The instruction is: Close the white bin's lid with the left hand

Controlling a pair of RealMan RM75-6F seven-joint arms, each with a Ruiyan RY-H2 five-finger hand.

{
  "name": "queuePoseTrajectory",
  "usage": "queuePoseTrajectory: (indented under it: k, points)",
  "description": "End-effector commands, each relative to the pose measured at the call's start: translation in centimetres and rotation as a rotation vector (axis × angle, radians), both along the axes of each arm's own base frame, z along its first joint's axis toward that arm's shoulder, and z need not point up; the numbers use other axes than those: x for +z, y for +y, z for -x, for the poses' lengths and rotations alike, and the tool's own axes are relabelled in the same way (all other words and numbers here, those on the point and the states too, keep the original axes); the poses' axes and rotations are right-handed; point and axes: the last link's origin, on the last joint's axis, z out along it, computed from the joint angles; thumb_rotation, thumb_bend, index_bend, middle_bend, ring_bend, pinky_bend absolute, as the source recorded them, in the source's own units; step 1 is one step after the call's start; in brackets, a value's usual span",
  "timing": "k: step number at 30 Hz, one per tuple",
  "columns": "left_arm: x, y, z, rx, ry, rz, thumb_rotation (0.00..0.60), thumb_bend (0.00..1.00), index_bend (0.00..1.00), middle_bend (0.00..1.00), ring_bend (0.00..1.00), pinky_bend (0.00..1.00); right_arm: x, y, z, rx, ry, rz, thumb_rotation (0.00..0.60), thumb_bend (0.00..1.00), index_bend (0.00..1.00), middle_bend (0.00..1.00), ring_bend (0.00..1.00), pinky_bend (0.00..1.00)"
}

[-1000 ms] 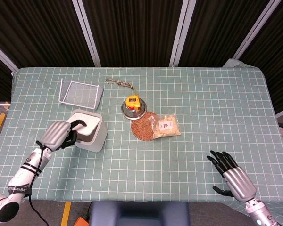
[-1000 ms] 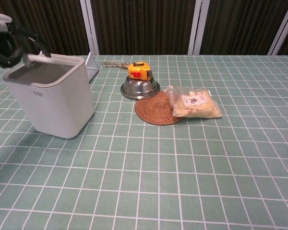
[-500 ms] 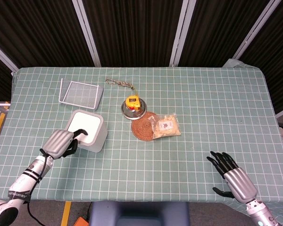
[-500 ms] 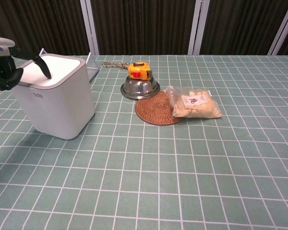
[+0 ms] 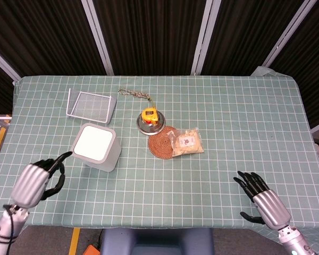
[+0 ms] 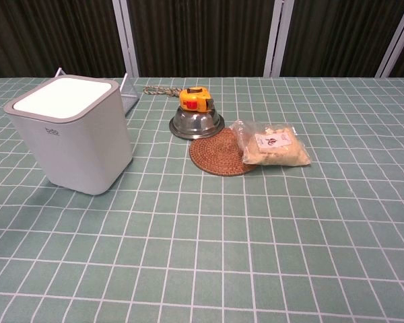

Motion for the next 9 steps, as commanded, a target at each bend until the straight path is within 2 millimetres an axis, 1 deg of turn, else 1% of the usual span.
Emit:
queuePoseTrajectory:
  k: [1,2,5,9]
  points:
    - [-1.44,-6.88,7.18,0.203,-0.012,-0.069,0.600,0.44,0.11,0.00,0.00,0.00,-0.02,-0.11,0.03,0.001,0.004,0.007,0.600,0.26,0.00,0.00,0.00,0.00]
    - [-1.62,-7.25,7.81,0.220,0.030,-0.032,0.600,0.44,0.10,0.00,0.00,0.00,-0.09,-0.23,0.07,0.002,0.008,0.011,0.600,0.26,0.00,0.00,0.00,0.00]
    - [-1.37,-7.37,7.74,0.206,0.038,-0.004,0.600,0.43,0.06,0.00,0.00,0.00,-0.47,-0.37,0.18,-0.012,0.015,0.000,0.600,0.26,0.00,0.00,0.00,0.00]
    - [-1.22,-7.05,8.03,0.218,0.056,0.008,0.600,0.43,0.06,0.00,0.00,0.00,-0.68,-0.32,0.14,-0.006,0.024,-0.002,0.600,0.26,0.00,0.00,0.00,0.00]
